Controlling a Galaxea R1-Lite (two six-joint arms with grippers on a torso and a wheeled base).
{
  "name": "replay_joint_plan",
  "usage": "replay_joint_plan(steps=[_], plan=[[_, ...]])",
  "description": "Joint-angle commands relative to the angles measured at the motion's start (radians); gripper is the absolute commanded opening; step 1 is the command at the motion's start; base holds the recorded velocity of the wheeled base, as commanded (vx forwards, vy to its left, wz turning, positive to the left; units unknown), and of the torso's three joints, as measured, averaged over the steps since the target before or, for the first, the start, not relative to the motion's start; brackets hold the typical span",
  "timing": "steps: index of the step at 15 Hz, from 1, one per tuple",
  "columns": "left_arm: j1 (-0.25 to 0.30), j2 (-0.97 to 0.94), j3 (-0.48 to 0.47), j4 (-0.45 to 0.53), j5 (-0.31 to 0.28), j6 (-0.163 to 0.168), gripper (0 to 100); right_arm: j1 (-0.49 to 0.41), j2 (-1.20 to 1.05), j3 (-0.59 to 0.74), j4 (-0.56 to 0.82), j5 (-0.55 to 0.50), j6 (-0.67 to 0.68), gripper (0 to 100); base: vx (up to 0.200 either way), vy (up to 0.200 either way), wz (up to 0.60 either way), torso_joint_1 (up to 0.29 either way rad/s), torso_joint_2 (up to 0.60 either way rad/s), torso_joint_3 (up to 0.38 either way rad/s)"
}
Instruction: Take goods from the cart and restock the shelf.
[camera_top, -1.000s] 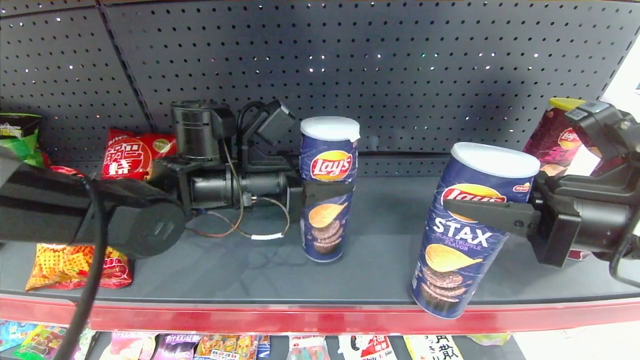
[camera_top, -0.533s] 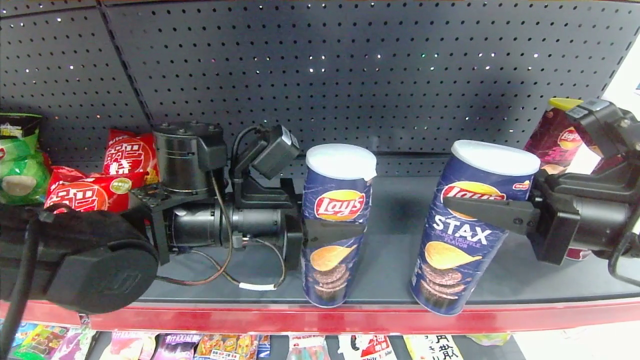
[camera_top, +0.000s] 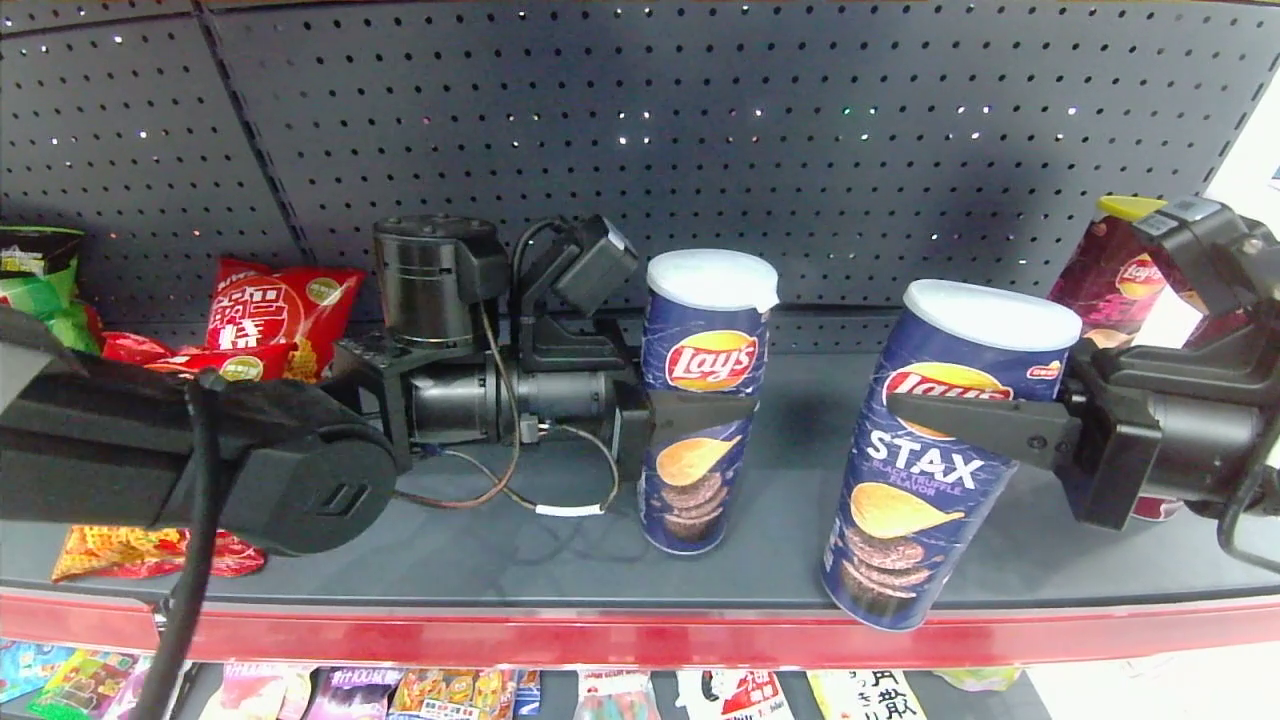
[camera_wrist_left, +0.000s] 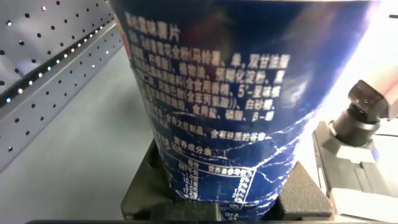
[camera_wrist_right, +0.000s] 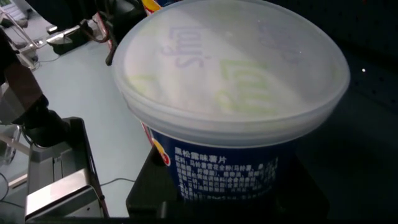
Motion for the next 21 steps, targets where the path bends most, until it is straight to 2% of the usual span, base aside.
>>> replay_joint_plan(steps=[1,8,12,13,21], plan=[[-0.002,0.024,0.027,0.000,0.000,0.001,0,0.000,-0.001,0.001,0.000,0.000,0.000,0,0.000,0.000,0.00,0.000,0.00,0.000],[0.002,0.005,0.143,-0.036,0.000,0.008,0,0.000,0.008,0.001,0.000,0.000,0.000,0,0.000,0.000,0.00,0.000,0.00,0.000],[0.005,-0.003,0.162,-0.036,-0.002,0.010,0,0.000,0.008,0.002,0.000,0.000,0.000,0,0.000,0.000,0.00,0.000,0.00,0.000],[0.011,-0.012,0.169,-0.036,0.000,0.010,100,0.000,0.008,0.002,-0.002,0.000,0.000,0,0.000,0.000,0.00,0.000,0.00,0.000],[0.065,-0.053,0.194,-0.034,0.003,0.010,100,0.000,0.003,0.004,0.000,0.000,-0.001,0,0.000,0.000,0.00,0.000,0.00,0.000]])
